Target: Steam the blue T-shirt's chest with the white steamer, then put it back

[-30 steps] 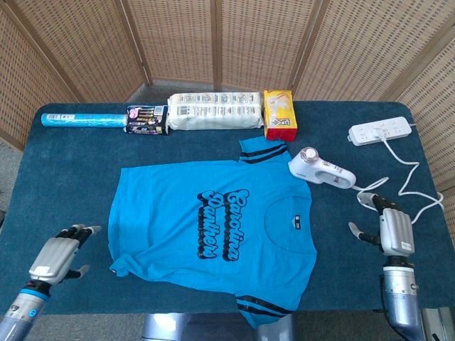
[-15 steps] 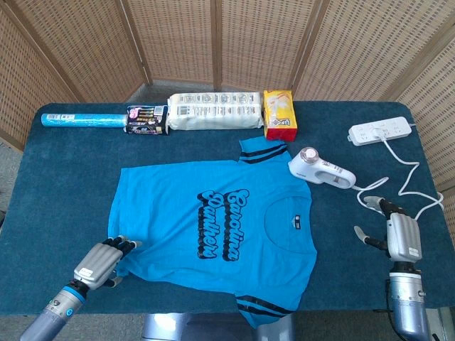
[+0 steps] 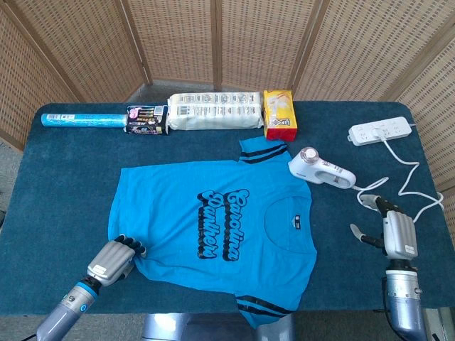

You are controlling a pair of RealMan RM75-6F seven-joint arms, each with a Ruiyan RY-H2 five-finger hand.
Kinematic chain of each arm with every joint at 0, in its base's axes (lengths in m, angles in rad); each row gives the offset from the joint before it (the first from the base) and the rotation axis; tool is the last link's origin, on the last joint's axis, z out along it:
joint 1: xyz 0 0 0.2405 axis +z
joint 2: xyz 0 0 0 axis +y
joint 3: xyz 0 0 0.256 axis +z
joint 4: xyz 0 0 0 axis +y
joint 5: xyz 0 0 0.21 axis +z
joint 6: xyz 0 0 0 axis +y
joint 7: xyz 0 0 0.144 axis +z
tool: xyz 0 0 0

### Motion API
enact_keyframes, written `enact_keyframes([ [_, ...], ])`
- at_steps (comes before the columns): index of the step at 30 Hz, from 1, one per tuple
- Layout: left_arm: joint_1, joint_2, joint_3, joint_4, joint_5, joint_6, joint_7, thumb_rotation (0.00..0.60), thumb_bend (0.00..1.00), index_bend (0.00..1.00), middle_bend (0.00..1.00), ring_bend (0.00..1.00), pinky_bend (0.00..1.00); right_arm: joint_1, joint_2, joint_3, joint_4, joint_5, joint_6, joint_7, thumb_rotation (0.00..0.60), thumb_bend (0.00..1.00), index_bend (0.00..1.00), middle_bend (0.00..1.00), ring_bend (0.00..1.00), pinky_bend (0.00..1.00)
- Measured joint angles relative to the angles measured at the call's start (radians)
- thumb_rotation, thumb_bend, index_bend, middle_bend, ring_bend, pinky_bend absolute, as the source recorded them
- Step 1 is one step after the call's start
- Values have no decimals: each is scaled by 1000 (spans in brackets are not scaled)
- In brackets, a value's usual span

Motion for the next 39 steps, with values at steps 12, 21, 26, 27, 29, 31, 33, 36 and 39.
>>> enact_keyframes([
  [12, -13, -33, -20, 24, 40, 67, -90, 600, 583, 520, 532, 462, 609, 70, -14, 61, 17, 47, -60, 2, 600, 263, 297, 388, 383, 365],
  [21, -31, -3, 2, 3, 47, 45, -102, 600, 568, 520, 532, 462, 590, 150, -51, 108, 71, 92, -111, -45, 600, 263, 297, 377, 350, 363],
  [26, -40, -1, 10, -4, 24, 17, -87, 600, 568, 520, 532, 462, 586, 204, -89, 139, 128, 129, -136, -96, 600, 261, 284, 332, 301, 321],
  [27, -42, -1, 11, -5, 20, 13, -84, 600, 567, 520, 532, 462, 586, 215, -95, 144, 140, 138, -145, -107, 600, 260, 280, 326, 294, 303],
  [29, -46, 0, 10, -9, 15, 11, -78, 600, 566, 520, 532, 462, 584, 242, -110, 157, 170, 158, -165, -133, 600, 258, 274, 320, 286, 286],
  [31, -47, 1, 9, -12, 12, 13, -76, 600, 566, 520, 532, 462, 581, 264, -121, 165, 199, 171, -177, -161, 600, 257, 267, 314, 284, 290],
  [33, -47, 1, 9, -10, 8, 14, -73, 600, 566, 520, 532, 462, 579, 291, -137, 171, 238, 184, -192, -199, 600, 256, 256, 309, 283, 291],
  [36, -48, -1, 9, -8, -3, 12, -72, 600, 564, 520, 532, 462, 575, 333, -162, 178, 290, 213, -225, -243, 600, 256, 233, 299, 274, 289],
  [39, -48, -2, 10, -10, -7, 12, -72, 600, 562, 520, 532, 462, 571, 358, -180, 177, 330, 235, -250, -281, 600, 259, 206, 288, 265, 286],
])
